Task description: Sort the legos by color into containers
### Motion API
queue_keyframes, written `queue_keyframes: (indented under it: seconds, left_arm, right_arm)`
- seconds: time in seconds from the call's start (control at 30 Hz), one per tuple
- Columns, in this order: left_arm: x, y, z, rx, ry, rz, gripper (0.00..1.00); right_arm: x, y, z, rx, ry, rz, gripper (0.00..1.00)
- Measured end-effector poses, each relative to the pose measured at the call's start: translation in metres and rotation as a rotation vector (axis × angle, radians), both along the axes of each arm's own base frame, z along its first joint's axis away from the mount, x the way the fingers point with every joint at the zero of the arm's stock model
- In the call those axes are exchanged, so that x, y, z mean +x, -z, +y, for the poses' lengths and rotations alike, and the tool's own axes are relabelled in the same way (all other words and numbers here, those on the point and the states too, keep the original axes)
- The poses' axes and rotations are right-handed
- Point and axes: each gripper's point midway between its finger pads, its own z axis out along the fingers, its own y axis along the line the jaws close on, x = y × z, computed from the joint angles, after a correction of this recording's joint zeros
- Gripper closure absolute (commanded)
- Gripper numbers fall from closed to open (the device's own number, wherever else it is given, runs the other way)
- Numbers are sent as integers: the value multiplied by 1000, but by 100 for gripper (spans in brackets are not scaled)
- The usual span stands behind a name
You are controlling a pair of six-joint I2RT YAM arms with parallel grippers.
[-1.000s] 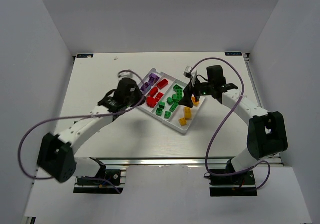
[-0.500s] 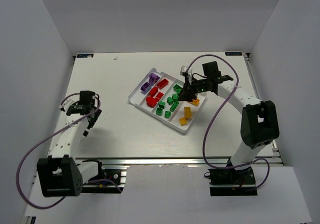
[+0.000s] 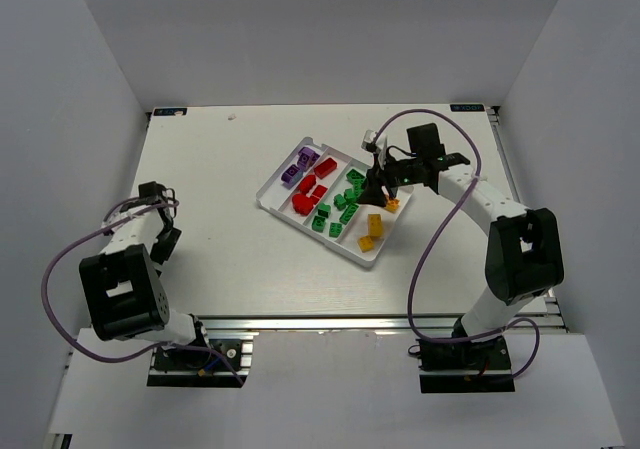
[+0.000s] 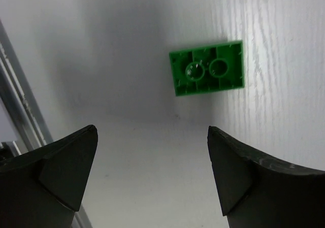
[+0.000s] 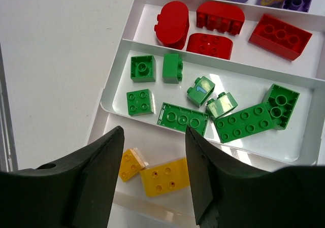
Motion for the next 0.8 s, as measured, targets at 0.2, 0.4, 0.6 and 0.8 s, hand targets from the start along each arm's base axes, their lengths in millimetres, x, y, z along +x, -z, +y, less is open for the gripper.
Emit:
queue_keyframes:
  seconds: [0.2,0.4,0.6,0.8]
  left_arm:
    - [16,7,19,6,-18,-31,2]
    - [25,24,35,-3,-19,-25,4]
    - [43,28,45,6,-2,-83,6]
    - [56,28,49,9,13,-115,17]
  right_arm:
    - [9,-4,3,-9,15,47,42]
    - [20,-7,8,-7,27,88,41]
    - [17,-8,11,-8,20,107,40]
    - [15,-8,13,-9,14,109,40]
